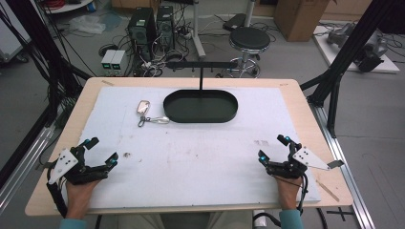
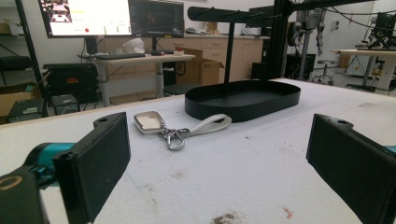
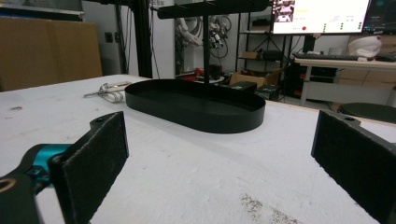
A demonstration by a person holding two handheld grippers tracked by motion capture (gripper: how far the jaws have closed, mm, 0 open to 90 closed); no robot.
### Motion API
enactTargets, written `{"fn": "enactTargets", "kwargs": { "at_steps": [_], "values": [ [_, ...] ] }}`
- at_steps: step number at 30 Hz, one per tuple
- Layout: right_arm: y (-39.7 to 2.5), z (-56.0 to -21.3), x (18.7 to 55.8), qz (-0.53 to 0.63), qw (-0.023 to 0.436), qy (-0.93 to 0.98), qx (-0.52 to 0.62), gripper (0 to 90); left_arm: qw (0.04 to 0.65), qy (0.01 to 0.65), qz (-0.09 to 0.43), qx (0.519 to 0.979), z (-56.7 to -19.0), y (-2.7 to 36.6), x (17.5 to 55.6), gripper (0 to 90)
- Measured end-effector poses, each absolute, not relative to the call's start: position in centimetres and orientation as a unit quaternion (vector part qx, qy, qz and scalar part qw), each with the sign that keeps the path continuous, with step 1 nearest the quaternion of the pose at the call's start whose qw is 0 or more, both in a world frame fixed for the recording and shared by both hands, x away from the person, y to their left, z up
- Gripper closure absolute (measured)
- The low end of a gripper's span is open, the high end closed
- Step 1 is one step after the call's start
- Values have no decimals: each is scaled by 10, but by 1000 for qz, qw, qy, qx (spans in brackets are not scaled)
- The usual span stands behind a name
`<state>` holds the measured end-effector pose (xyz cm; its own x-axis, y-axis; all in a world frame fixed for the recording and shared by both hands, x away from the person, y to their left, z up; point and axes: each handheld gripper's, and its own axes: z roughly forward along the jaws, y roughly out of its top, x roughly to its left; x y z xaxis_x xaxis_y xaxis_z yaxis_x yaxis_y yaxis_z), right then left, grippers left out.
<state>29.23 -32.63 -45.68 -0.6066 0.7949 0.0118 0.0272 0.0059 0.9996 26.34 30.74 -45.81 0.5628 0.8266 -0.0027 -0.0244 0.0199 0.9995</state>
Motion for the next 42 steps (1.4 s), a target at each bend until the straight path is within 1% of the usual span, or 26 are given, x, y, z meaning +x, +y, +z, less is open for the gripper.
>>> {"fn": "enactTargets", "kwargs": {
  "at_steps": [7,10,23,29,35,42],
  "values": [
    [-326,-457,292,627,307,641,320,32,635,331,333,614,-458,307,264,68],
    [-326,-457,292,627,307,641,320,31,630,328,340,616,-458,306,263,68],
    [-327,-457,293,628,307,638,322,32,629,351,337,606,-457,308,265,68],
    [-327,-457,293,629,307,638,322,32,616,375,323,613,-454,312,268,68],
    [-327,-457,293,629,304,639,323,32,634,361,300,614,-435,321,279,68],
    [-327,-457,293,628,305,639,323,32,650,332,260,632,-407,329,303,76]
  ]
}}
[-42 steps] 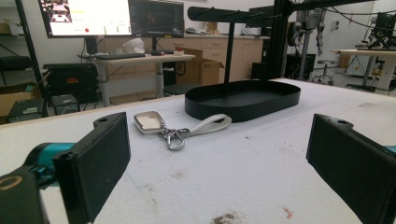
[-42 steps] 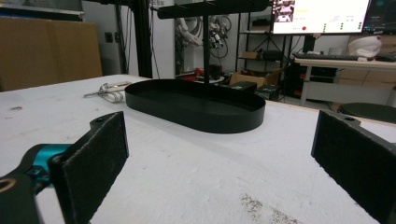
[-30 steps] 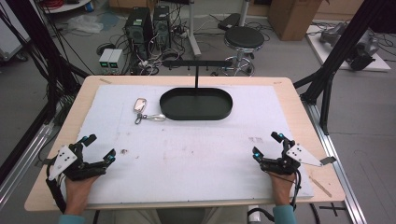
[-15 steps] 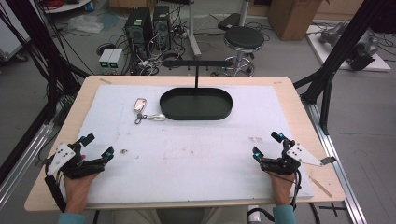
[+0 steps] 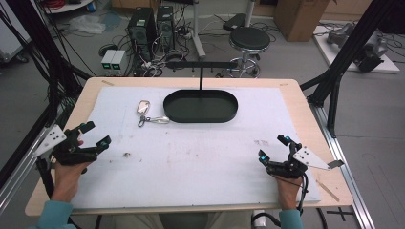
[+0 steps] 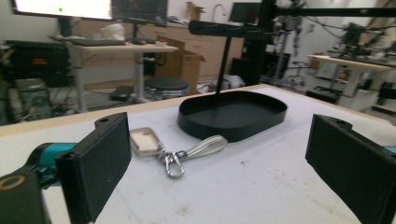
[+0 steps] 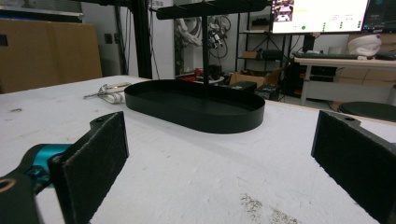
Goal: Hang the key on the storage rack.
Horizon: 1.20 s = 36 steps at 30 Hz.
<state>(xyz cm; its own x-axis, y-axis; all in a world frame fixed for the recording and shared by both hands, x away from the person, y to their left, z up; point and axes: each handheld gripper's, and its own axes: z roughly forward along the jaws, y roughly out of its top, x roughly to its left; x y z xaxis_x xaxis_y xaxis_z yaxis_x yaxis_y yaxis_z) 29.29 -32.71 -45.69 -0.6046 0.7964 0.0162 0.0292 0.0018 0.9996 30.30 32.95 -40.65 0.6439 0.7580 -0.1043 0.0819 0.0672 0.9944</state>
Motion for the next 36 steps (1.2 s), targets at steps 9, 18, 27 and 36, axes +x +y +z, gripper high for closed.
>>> {"fn": "enactTargets", "kwargs": {
  "at_steps": [9,18,27,36],
  "values": [
    [-327,-457,293,628,305,638,323,32,637,311,247,660,-375,336,340,79],
    [-327,-457,293,628,305,639,324,32,623,284,227,693,-358,334,372,79],
    [-327,-457,293,628,305,639,324,32,594,277,212,725,-342,332,399,70],
    [-327,-457,293,628,305,639,324,32,554,264,199,764,-334,325,428,70]
  ]
}}
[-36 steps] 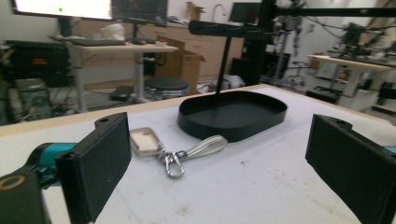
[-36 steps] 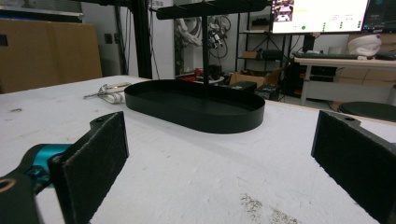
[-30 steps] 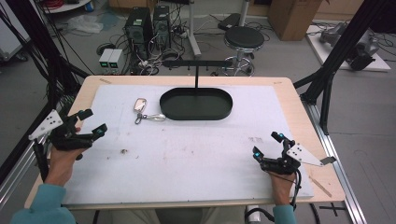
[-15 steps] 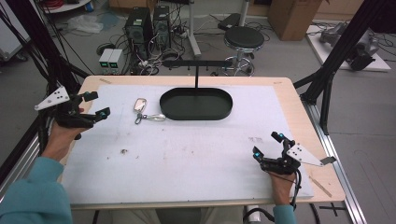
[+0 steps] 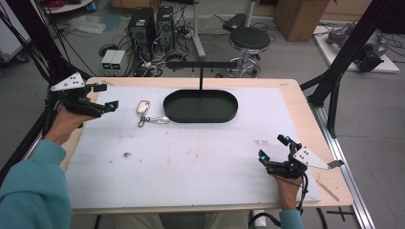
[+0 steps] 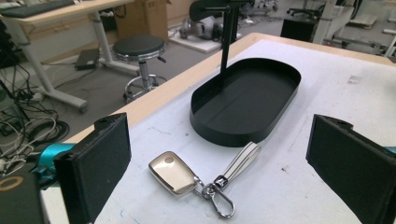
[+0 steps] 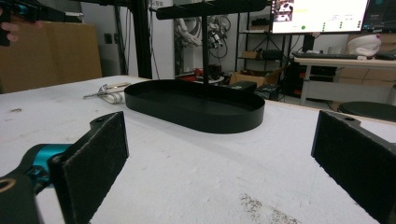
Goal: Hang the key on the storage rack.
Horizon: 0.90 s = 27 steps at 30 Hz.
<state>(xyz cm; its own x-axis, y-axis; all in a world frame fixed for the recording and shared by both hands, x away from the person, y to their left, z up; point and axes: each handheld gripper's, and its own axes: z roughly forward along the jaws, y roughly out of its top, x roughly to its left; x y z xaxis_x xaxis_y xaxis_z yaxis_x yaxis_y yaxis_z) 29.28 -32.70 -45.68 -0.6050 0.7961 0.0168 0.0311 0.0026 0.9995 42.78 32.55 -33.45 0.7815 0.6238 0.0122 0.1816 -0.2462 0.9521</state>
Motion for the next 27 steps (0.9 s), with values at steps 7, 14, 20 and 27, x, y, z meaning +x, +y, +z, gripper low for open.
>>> {"fn": "enactTargets", "kwargs": {
  "at_steps": [7,14,20,27],
  "values": [
    [-327,-457,293,627,305,639,324,32,515,247,176,802,-328,317,450,70],
    [-327,-457,293,628,307,637,324,32,481,219,166,833,-324,301,467,70],
    [-327,-457,293,628,306,638,324,32,438,180,159,867,-318,282,480,70],
    [-326,-457,293,628,305,638,325,32,407,160,145,888,-333,269,489,70]
  ]
}}
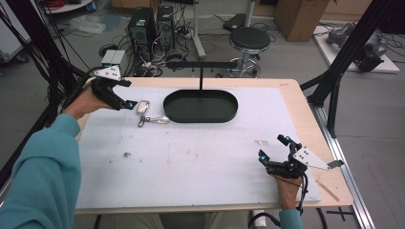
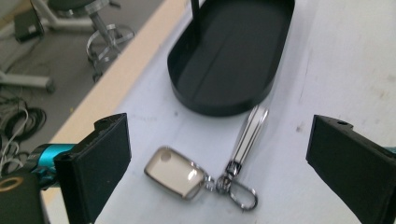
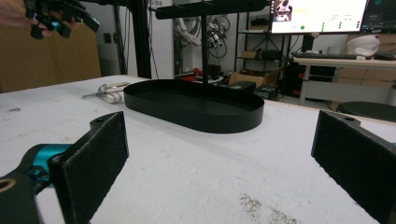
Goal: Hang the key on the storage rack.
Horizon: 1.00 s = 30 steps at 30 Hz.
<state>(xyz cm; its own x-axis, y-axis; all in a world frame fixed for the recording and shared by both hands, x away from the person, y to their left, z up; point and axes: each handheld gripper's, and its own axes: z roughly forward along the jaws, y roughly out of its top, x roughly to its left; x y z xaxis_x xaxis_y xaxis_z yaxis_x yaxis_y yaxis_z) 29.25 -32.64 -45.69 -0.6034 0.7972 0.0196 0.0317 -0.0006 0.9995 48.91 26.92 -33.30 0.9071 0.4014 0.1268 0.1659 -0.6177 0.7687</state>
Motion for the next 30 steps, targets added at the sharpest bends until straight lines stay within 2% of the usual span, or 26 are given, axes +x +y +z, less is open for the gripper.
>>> {"fn": "enactTargets", "kwargs": {
  "at_steps": [7,10,14,24,30],
  "values": [
    [-327,-457,293,627,308,638,323,32,383,156,132,901,-342,264,493,70],
    [-327,-457,293,627,308,638,323,32,342,142,131,920,-340,258,494,70],
    [-327,-457,293,628,308,638,323,31,336,127,129,924,-337,246,497,80],
    [-327,-457,293,628,308,638,322,32,238,82,94,963,-349,210,511,88],
    [-327,-457,293,627,308,639,322,32,211,61,88,972,-360,196,514,115]
  ]
}}
